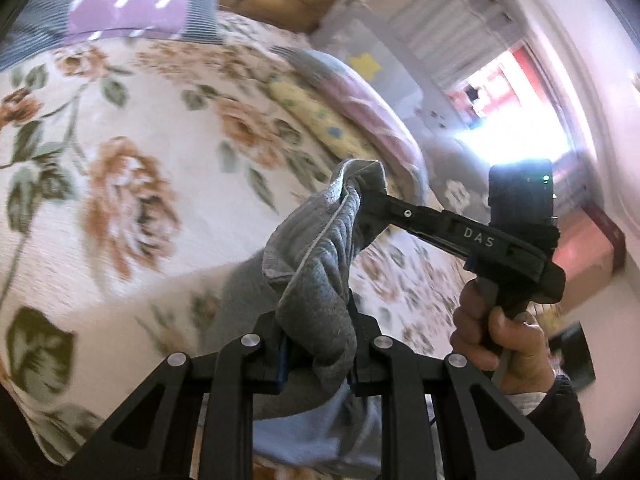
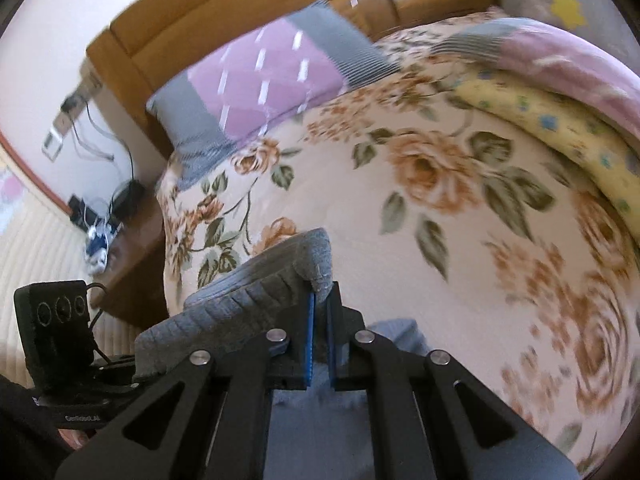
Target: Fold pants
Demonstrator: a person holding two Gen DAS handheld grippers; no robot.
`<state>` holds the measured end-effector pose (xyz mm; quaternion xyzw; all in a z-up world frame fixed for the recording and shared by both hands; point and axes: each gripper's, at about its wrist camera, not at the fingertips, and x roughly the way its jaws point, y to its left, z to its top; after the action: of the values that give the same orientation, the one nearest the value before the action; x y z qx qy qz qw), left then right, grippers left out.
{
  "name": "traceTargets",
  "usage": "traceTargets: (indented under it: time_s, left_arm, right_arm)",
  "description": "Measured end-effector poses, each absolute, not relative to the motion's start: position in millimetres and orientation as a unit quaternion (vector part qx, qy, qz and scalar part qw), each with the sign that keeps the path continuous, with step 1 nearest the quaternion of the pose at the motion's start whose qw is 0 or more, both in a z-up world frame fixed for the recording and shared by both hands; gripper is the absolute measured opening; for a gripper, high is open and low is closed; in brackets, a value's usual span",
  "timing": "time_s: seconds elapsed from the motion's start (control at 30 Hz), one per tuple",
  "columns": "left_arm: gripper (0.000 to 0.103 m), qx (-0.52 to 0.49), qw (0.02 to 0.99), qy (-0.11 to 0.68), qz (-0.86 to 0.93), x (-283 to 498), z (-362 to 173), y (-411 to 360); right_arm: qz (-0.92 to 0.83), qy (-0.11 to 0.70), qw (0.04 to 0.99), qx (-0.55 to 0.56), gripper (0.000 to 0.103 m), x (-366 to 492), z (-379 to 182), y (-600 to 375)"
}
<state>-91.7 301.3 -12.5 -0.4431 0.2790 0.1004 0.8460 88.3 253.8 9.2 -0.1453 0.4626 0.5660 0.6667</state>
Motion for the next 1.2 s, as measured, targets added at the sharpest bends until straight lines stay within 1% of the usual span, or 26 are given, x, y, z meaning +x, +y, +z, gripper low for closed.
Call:
traceTargets:
  time_s: [0.27,0.57,1.2]
  left_arm:
    - [0.020,-0.407,0.858,0.312,0.030,-65,5,228]
    - [0.020,-0.361,0.865,0.348,-0.021,-48,9,165]
    - [0.020,-0.304,0.868,0.390,-0.048,-30,4,105]
  right_arm:
    - [0.523,0.469,0.706,-0.092,0.006,99,25,147]
    - [0.487,0.473,0.732,-0.052,0.006,100,27,62]
    - [0.456,0.474,0.753,-0.002,0.006,96,15,-21]
